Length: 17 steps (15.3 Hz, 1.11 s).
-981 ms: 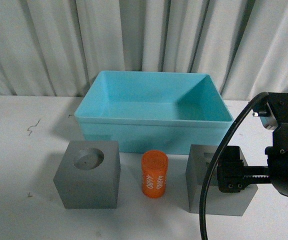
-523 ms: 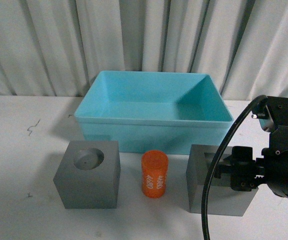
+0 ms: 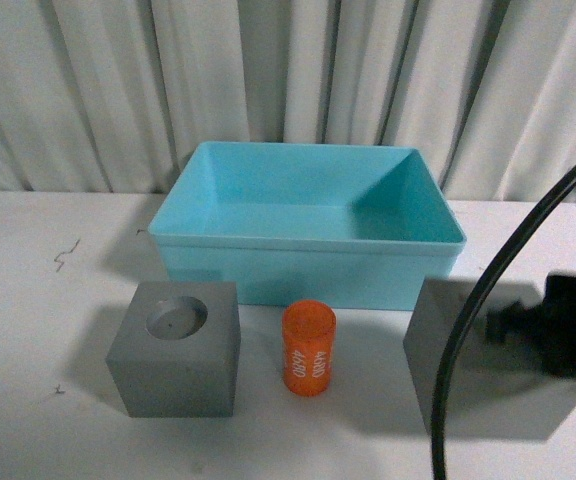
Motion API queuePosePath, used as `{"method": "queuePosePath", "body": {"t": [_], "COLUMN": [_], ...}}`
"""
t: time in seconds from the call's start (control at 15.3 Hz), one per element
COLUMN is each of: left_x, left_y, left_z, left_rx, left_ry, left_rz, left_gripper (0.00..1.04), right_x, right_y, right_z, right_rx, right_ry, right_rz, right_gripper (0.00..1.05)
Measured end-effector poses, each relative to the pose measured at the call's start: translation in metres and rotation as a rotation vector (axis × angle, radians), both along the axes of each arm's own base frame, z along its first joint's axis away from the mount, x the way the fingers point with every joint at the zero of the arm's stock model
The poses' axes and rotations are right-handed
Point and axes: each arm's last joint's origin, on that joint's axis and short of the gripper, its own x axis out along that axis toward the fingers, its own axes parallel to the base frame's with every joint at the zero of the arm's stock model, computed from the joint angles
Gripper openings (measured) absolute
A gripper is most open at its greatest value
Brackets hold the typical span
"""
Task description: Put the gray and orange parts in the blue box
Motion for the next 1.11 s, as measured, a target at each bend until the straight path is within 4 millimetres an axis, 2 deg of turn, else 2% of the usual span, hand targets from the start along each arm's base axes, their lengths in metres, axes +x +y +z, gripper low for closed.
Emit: {"method": "queuePosePath", "body": {"t": [0.07, 0.2, 0.26, 0.33, 0.65, 0.78, 0.85, 0.92, 0.98, 1.05, 1.11], "left_x": [0.0, 0.0, 0.0, 0.0, 0.0, 0.0, 0.0, 0.0, 0.0, 0.0, 0.0], "left_y": [0.0, 0.0, 0.0, 0.0, 0.0, 0.0, 0.0, 0.0, 0.0, 0.0, 0.0], "left_z": [0.0, 0.0, 0.0, 0.0, 0.0, 0.0, 0.0, 0.0, 0.0, 0.0, 0.0], "left_rx": [0.0, 0.0, 0.0, 0.0, 0.0, 0.0, 0.0, 0.0, 0.0, 0.0, 0.0], "left_ry": [0.0, 0.0, 0.0, 0.0, 0.0, 0.0, 0.0, 0.0, 0.0, 0.0, 0.0], "left_rz": [0.0, 0.0, 0.0, 0.0, 0.0, 0.0, 0.0, 0.0, 0.0, 0.0, 0.0], "left_gripper": [0.98, 0.98, 0.98, 0.98, 0.98, 0.98, 0.98, 0.98, 0.98, 0.98, 0.98], "right_x": [0.001, 0.02, 0.034, 0.05, 0.07, 0.082, 0.097, 0.126, 0.167, 0.181, 0.185], "right_y": [-0.004, -0.013, -0.014, -0.012, -0.008, -0.004, 0.002, 0.017, 0.034, 0.043, 0.049], "right_z": [0.034, 0.106, 0.13, 0.138, 0.128, 0.118, 0.109, 0.11, 0.085, 0.032, 0.031], "right_rx": [0.023, 0.053, 0.049, 0.027, -0.003, -0.013, -0.023, -0.023, -0.031, -0.055, -0.052], "right_ry": [-0.096, -0.364, -0.461, -0.504, -0.468, -0.444, -0.419, -0.44, -0.396, -0.26, -0.26], "right_rz": [0.005, -0.012, -0.019, -0.023, -0.012, -0.002, 0.011, 0.028, -0.001, -0.031, -0.04], "right_gripper": [0.19, 0.19, 0.18, 0.18, 0.18, 0.18, 0.18, 0.18, 0.18, 0.18, 0.18]}}
